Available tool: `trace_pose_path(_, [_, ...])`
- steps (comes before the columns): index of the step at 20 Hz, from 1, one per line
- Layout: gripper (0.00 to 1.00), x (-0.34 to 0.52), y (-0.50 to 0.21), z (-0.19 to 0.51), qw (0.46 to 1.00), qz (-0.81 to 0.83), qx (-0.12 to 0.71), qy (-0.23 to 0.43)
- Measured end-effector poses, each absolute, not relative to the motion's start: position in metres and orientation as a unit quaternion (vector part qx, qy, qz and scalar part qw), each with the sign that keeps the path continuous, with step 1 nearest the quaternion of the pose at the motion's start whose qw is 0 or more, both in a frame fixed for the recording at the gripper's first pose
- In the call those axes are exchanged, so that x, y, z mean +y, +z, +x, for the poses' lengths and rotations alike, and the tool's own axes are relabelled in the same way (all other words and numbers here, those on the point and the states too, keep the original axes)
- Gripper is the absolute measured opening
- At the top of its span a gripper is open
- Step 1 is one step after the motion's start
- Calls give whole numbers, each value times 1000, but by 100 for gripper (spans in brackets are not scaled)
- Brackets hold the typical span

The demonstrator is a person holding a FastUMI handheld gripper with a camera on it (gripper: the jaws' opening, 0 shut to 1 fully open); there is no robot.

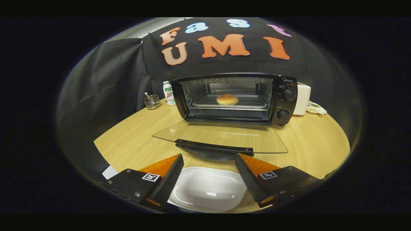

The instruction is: Open the toaster oven, put the food inside, and close the toaster oven door.

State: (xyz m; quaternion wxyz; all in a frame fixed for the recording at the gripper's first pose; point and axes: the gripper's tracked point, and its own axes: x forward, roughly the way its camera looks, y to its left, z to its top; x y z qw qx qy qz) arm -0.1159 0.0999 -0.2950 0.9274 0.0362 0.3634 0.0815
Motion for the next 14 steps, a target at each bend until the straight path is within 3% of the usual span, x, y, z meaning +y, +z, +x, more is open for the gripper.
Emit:
trace_pose_path(8, [92,88,-254,-76,956,2,290,47])
trace_pose_path(14, [92,91,-256,-42,957,36,287,34])
